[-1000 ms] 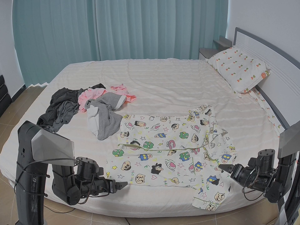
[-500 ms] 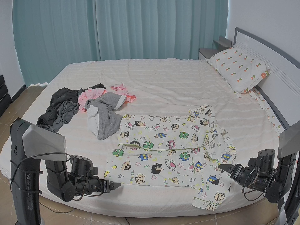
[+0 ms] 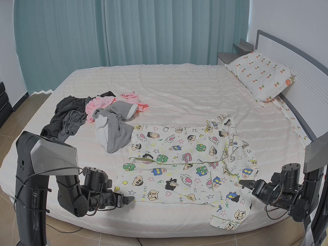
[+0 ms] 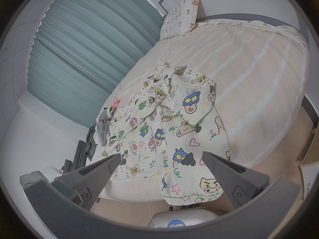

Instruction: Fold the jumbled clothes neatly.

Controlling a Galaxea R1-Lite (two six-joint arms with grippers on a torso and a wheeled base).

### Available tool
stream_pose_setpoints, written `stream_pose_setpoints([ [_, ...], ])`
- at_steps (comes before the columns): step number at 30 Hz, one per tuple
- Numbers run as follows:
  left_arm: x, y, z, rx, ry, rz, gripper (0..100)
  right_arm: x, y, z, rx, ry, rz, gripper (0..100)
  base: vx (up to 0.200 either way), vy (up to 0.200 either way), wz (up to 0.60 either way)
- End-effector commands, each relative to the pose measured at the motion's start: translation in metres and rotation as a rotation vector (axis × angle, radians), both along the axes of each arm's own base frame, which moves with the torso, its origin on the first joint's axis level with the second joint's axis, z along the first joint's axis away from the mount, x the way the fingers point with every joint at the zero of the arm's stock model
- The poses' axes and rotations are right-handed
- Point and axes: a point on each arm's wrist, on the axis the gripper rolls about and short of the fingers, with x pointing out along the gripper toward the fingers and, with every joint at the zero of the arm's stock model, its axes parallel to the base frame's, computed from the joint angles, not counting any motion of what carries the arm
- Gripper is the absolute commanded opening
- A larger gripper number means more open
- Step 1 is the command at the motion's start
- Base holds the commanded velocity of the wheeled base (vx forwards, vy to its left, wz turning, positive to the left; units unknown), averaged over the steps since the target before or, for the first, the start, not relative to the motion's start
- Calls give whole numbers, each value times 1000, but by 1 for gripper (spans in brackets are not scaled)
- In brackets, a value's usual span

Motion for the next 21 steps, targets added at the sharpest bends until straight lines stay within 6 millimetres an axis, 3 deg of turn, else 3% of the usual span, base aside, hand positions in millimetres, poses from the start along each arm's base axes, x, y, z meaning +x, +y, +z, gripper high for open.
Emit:
stream_pose_setpoints([
  [1, 1, -5, -1, -1, -3, -16, 100, -3, 0, 0, -1, 5, 1, 100, 0, 0, 0],
  [15, 5, -16, -1, 17, 9, -30, 100, -3, -1, 0, -2, 7, 0, 100, 0, 0, 0],
  [16, 5, -16, -1, 20, 7, -26, 0, -3, -1, -1, -3, 8, -1, 100, 0, 0, 0],
  [21, 3, -16, -2, 24, 13, -10, 0, -3, -1, -8, -18, 37, 3, 100, 0, 0, 0],
])
